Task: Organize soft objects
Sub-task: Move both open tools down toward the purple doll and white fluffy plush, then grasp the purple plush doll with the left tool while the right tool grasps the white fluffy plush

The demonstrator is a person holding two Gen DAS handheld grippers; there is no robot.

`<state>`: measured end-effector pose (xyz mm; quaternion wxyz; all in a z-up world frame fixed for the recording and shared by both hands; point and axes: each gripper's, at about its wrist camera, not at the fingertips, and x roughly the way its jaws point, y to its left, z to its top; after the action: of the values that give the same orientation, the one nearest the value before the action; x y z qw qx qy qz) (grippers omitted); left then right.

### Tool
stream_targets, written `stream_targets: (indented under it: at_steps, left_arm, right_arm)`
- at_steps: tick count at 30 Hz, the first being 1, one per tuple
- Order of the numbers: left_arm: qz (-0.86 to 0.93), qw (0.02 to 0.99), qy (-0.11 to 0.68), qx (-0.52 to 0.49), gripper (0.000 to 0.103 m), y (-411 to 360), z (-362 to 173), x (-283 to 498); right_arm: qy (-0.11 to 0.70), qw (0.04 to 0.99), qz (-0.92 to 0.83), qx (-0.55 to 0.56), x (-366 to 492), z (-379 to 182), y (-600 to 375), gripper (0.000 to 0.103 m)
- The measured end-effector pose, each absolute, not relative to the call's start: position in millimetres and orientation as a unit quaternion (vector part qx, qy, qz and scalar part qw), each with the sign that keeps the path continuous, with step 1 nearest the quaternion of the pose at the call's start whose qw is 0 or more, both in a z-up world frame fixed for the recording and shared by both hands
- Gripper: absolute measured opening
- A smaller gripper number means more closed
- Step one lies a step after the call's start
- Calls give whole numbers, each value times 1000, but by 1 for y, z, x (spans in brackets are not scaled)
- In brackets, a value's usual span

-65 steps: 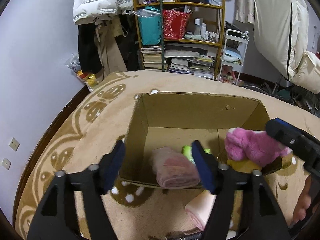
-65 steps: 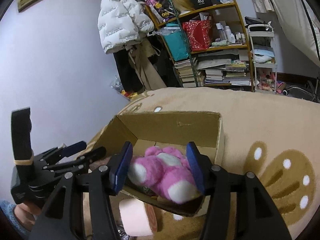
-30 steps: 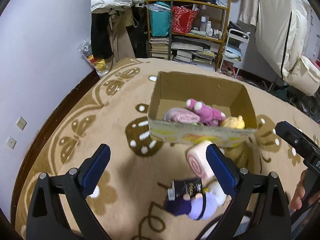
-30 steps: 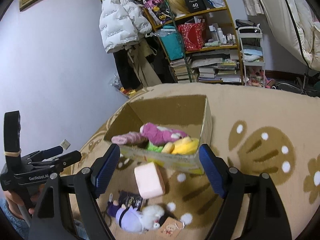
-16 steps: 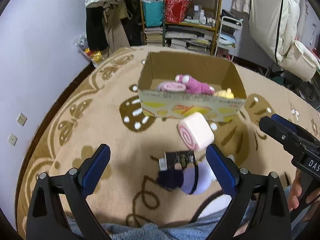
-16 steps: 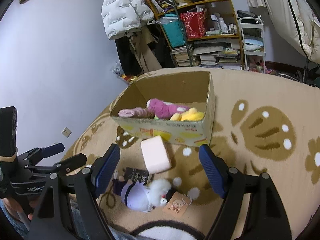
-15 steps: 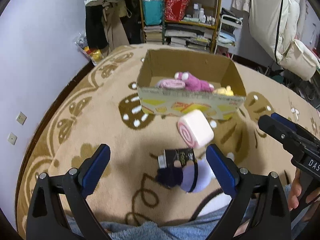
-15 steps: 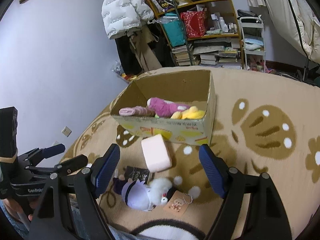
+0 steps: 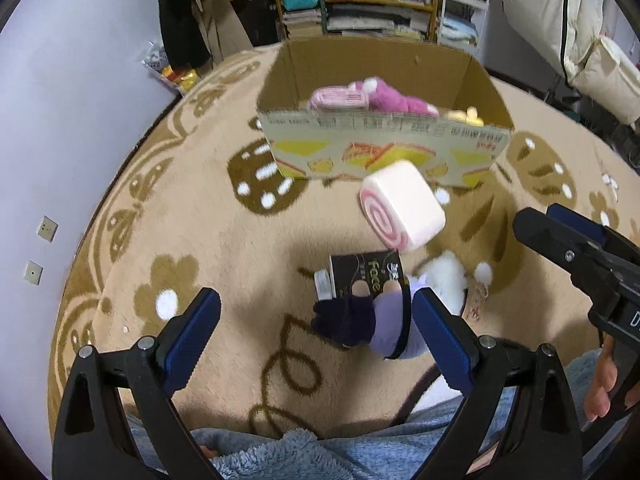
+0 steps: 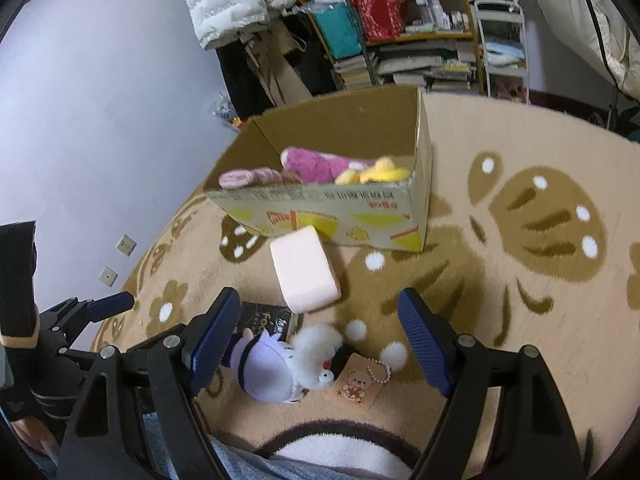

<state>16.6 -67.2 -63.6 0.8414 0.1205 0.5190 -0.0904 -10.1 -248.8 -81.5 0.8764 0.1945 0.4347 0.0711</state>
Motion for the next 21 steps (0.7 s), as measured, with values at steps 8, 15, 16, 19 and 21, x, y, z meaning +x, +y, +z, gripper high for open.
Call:
stream_targets:
  at_steps: [8, 15, 16, 19, 21]
  left_arm:
    - [-105, 824, 541, 135, 96, -79, -82, 21]
    - [-123, 809, 560, 129, 96, -86, -95, 25]
    - [-124, 808, 561, 131, 96, -88, -97, 25]
    - [-127, 800, 570, 134, 96, -92, -104, 26]
    - [-133, 794, 578, 134, 96, -95, -108, 27]
  right_arm:
    - [473, 853, 68, 210, 5, -107, -247, 85]
    - [506, 831, 68, 222, 18, -129, -246, 85]
    - [510, 827, 69, 224, 19, -131, -246, 85]
    - [523, 818, 70, 227, 22, -140, -243, 85]
    - [532, 812, 73, 228, 25, -145, -241, 85]
